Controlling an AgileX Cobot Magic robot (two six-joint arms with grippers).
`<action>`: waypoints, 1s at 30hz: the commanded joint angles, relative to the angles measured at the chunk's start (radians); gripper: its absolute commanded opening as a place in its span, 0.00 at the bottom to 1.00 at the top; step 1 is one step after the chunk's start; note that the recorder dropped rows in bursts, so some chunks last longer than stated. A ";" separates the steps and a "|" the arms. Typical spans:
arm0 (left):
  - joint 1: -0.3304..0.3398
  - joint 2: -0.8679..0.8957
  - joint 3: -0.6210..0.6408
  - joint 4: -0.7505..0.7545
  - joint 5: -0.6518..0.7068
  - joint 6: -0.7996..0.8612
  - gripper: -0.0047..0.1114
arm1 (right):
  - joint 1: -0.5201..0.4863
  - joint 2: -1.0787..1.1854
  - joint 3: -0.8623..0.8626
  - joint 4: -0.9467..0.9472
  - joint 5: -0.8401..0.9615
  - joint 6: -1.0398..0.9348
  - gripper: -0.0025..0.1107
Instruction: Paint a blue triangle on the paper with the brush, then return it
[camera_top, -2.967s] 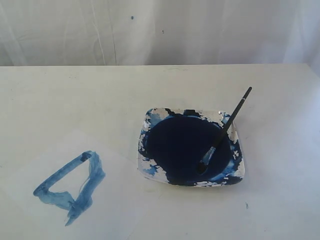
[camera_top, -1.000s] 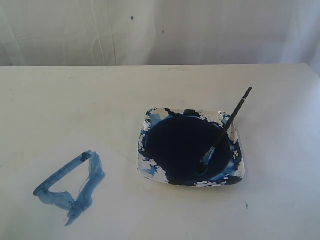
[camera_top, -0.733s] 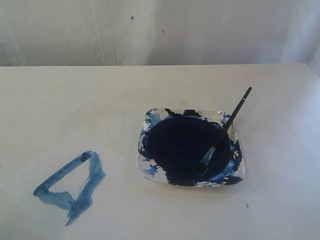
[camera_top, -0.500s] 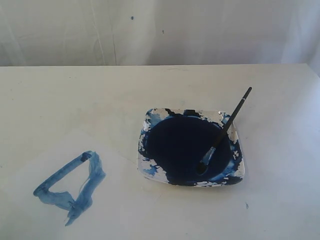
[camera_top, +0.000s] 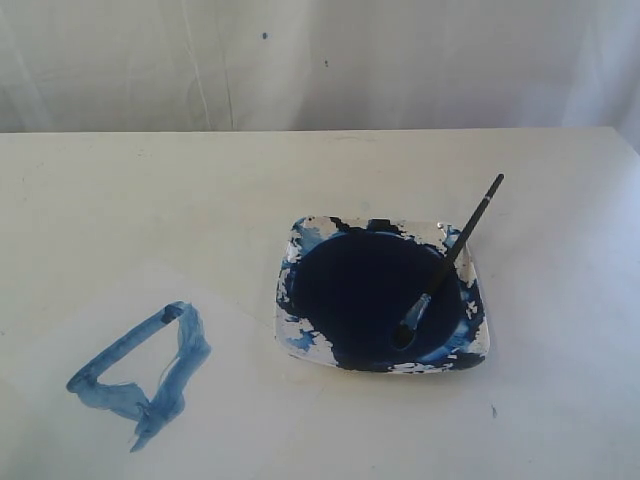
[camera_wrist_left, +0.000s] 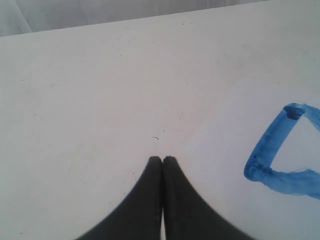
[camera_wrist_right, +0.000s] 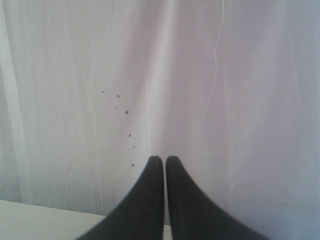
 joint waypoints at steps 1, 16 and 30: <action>-0.007 -0.005 0.004 0.001 -0.009 -0.010 0.04 | -0.008 -0.003 0.005 0.001 -0.002 -0.008 0.05; -0.007 -0.005 0.004 0.001 -0.009 -0.010 0.04 | -0.008 -0.003 0.005 -0.006 -0.002 -0.018 0.05; -0.007 -0.005 0.004 0.001 -0.009 -0.010 0.04 | -0.461 -0.223 0.203 -0.001 0.296 -0.062 0.05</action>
